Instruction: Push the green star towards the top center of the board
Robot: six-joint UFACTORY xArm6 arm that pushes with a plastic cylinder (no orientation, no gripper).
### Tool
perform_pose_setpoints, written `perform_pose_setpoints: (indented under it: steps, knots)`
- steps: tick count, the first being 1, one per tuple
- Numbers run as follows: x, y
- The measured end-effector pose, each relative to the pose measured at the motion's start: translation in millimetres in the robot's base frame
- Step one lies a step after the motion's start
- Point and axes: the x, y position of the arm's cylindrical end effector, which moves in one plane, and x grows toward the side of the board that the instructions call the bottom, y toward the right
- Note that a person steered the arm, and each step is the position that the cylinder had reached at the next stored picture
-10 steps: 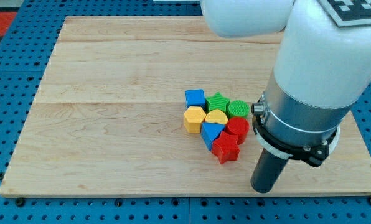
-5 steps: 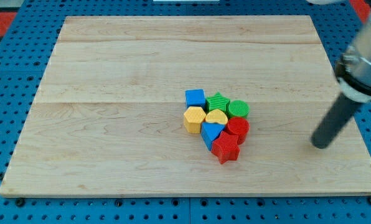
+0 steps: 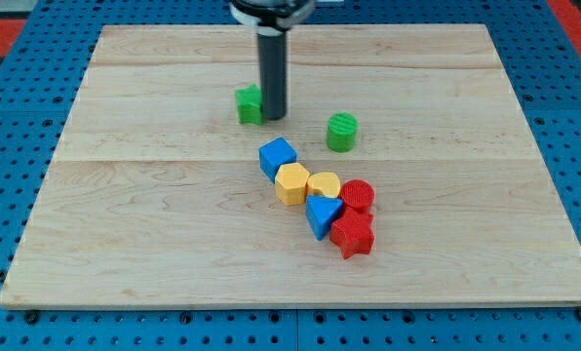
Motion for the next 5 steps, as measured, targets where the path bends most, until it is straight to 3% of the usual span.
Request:
perform_pose_setpoints:
  steps: [1, 2, 3, 4, 5]
  knots:
    - [29.4, -5.8]
    - [11.0, -54.9]
    - [-36.9, -32.9]
    - [-37.3, 3.5]
    - [-71.8, -2.9]
